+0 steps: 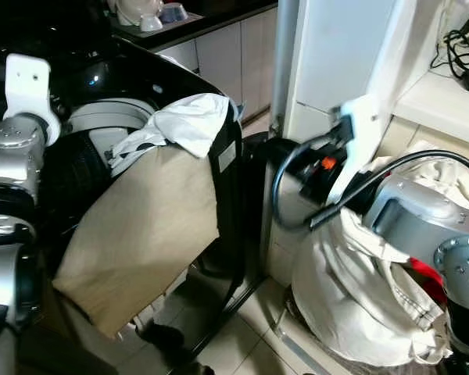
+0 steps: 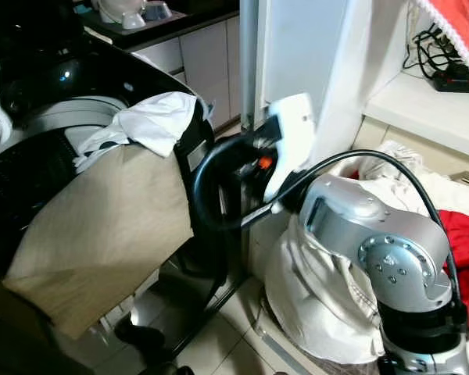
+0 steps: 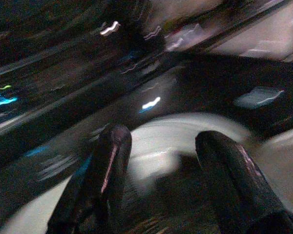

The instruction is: Clothes washing

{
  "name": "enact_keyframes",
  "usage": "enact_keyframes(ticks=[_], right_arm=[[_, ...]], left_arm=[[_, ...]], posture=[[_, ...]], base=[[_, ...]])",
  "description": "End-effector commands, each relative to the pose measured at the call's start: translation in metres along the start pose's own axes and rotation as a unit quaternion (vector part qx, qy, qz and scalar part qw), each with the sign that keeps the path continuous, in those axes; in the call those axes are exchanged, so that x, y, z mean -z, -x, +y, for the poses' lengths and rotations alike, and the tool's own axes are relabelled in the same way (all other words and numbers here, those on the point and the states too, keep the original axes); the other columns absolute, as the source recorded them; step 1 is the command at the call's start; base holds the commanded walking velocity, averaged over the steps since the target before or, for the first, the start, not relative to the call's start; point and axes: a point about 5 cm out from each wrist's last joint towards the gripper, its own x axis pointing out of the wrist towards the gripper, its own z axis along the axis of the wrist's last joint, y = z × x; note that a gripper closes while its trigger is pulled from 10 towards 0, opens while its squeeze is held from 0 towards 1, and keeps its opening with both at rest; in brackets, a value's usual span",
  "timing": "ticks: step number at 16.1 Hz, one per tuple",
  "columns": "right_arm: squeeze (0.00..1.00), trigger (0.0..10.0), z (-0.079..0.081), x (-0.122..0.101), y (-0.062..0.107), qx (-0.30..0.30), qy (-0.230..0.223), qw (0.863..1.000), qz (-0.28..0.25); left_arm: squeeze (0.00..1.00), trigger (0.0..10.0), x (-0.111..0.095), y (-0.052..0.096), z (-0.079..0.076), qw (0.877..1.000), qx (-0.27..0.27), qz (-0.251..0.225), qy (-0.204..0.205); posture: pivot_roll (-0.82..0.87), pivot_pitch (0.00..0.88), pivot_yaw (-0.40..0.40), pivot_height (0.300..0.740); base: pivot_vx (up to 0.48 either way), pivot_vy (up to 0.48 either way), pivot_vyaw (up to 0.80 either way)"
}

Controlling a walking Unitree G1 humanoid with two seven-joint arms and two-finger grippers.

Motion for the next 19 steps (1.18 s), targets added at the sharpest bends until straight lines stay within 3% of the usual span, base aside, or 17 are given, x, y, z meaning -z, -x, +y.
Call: enact_keyframes(ticks=[1,2,3,4,6,9,11,13,14,15,16,19], right_arm=[[0.0,10.0,-0.016,-0.002,0.001,0.059,-0.008,0.998,-0.011],[0.0,10.0,-0.018,-0.002,0.001,0.067,-0.008,0.998,-0.01],[0.0,10.0,-0.022,0.0,0.003,0.086,0.009,0.996,0.0],[0.0,10.0,-0.029,0.006,0.006,0.119,0.033,0.992,0.017],[0.0,10.0,-0.034,0.014,0.009,0.142,0.03,0.989,0.029],[0.0,10.0,-0.031,0.018,0.01,0.145,0.026,0.989,0.032],[0.0,10.0,-0.025,0.02,0.011,0.122,0.037,0.991,0.044],[0.0,10.0,-0.022,0.021,0.012,0.113,0.044,0.992,0.048],[0.0,10.0,-0.021,0.021,0.012,0.112,0.044,0.992,0.048],[0.0,10.0,-0.021,0.021,0.012,0.111,0.044,0.992,0.048],[0.0,10.0,-0.021,0.021,0.012,0.111,0.045,0.992,0.048],[0.0,10.0,-0.021,0.018,0.013,0.108,0.047,0.992,0.045]], left_arm=[[0.75,10.0,-0.019,-0.003,-0.033,0.993,0.099,-0.054,0.045],[0.75,10.0,-0.021,-0.002,-0.043,0.988,0.126,-0.066,0.058],[0.0,10.0,-0.02,-0.001,-0.057,0.982,0.153,-0.063,0.092],[0.0,10.0,-0.012,-0.001,-0.075,0.979,0.167,-0.043,0.106],[0.0,10.0,-0.003,0.002,-0.103,0.977,0.195,-0.04,0.079],[0.0,10.0,-0.001,0.012,-0.135,0.953,0.292,-0.047,0.064],[0.0,10.0,0.003,0.017,-0.147,0.943,0.331,-0.025,0.018],[0.0,10.0,0.009,0.014,-0.144,0.947,0.319,-0.006,-0.046],[0.0,10.0,0.02,0.008,-0.13,0.953,0.276,0.029,-0.119],[0.0,10.0,0.022,0.008,-0.127,0.954,0.269,0.037,-0.124],[0.0,10.0,0.027,0.004,-0.111,0.964,0.218,0.065,-0.14],[0.0,10.0,0.024,-0.003,-0.062,0.985,0.077,0.089,-0.124]], posture=[[-0.17,0.0,0.095,0.74],[-0.17,0.0,0.095,0.74],[-0.18,0.0,0.095,0.74],[-0.18,0.0,0.098,0.74],[-0.19,0.0,0.1,0.74],[-0.2,0.0,0.106,0.74],[-0.2,0.0,0.11,0.74],[-0.21,0.0,0.112,0.74],[-0.21,0.0,0.112,0.74],[-0.21,0.0,0.112,0.74],[-0.21,0.0,0.112,0.74],[-0.2,0.0,0.111,0.74]], base=[[0.0,0.0,0.0],[0.0,0.0,0.0],[0.0,0.0,0.0],[0.0,0.0,0.0],[0.0,0.0,0.0],[0.0,0.0,0.0],[0.0,0.0,0.0],[0.0,0.0,0.0],[0.0,0.0,0.0],[0.0,0.0,0.0],[0.0,0.0,0.0],[0.0,0.0,0.0]])
